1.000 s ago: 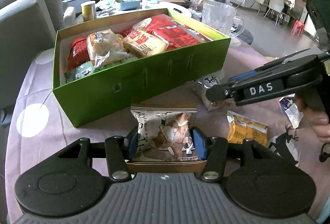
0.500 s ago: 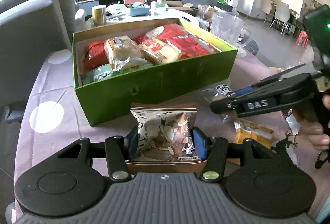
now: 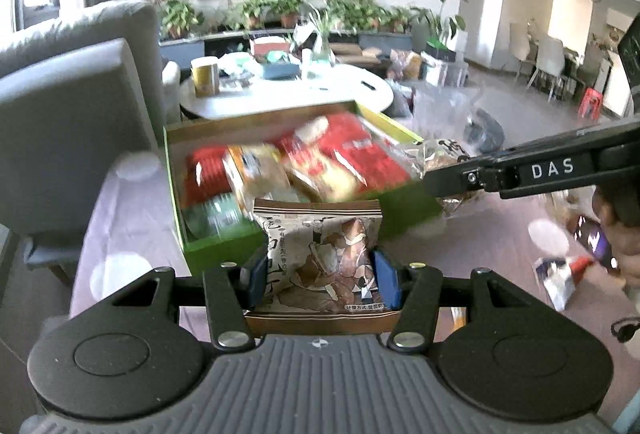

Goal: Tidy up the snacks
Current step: 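Carry the brown bag with the left gripper while the right carries the round packet over the box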

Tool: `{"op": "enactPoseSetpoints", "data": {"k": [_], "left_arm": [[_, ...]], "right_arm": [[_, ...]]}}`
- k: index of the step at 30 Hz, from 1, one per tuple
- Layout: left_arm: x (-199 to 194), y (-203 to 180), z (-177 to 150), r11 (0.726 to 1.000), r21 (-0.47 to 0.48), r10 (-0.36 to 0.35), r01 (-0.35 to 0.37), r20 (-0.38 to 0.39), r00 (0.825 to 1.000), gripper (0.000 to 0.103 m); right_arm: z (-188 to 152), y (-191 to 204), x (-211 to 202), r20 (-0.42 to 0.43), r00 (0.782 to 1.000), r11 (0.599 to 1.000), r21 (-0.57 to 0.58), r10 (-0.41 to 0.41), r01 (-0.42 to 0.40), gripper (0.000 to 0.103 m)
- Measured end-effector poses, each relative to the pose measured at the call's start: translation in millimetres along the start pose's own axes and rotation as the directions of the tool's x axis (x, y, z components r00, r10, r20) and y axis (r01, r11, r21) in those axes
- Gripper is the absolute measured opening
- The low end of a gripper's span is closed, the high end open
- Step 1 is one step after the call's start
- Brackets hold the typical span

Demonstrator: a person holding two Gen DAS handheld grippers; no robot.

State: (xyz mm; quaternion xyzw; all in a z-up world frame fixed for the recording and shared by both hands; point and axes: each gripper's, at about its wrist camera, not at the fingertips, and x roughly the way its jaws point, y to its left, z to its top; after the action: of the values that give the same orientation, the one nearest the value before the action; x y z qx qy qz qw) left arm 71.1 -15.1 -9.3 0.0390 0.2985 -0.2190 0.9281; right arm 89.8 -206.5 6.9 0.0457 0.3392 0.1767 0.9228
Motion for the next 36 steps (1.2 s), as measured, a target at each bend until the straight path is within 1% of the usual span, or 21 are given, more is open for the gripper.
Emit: {"op": "enactPoseSetpoints", "data": {"k": [4,8,13,15,18,24,29,36], "left_arm": [[2.2,7.1,21.6,1.0,-0.007,0.02,-0.02,0.043,0.999,0.05],[13.7,16.6,42.3,0.999,-0.03,0.042,-0.04,0.062,0.997,0.05],[42.5,29.1,63.9,0.997,-0.042,0.071,-0.068,0.048,0.996,0.05],[55.9,37.4,71.2,0.995,-0.069,0.074,-0.071,0.034,0.997,0.05],[71.1,47.2,80.3,0.993,-0.088,0.084,-0.082,0.019,0.996,0.05],[95.1,63.7,88.9,0.987,-0.121,0.101,-0.103,-0.019,0.995,0.05],[109.5,71.9,89.4,0.984,-0.141,0.106,-0.112,-0.047,0.993,0.05],[121.4,78.2,92.8,0.981,-0.165,0.097,-0.105,-0.052,0.994,0.05]], "right_arm": [[15.9,-3.1,5.5,0.034,0.999,1.0,0.005,-0.004,0.003,0.076],[32.1,-7.8,15.6,0.054,0.999,1.0,0.02,-0.005,0.004,0.076],[52.7,-15.4,35.1,0.069,0.998,0.999,0.034,0.003,-0.006,0.076],[59.2,-18.3,43.5,0.058,0.998,0.999,0.045,0.013,-0.015,0.076],[68.2,-19.2,58.8,0.041,0.999,0.999,0.051,0.003,-0.005,0.076],[75.6,-22.3,79.3,0.03,1.0,0.998,0.058,-0.002,0.0,0.076],[79.3,-25.1,92.8,0.019,1.0,0.998,0.06,-0.001,0.0,0.076],[83.5,-28.6,104.4,0.004,1.0,0.997,0.08,-0.003,0.002,0.076]]}}
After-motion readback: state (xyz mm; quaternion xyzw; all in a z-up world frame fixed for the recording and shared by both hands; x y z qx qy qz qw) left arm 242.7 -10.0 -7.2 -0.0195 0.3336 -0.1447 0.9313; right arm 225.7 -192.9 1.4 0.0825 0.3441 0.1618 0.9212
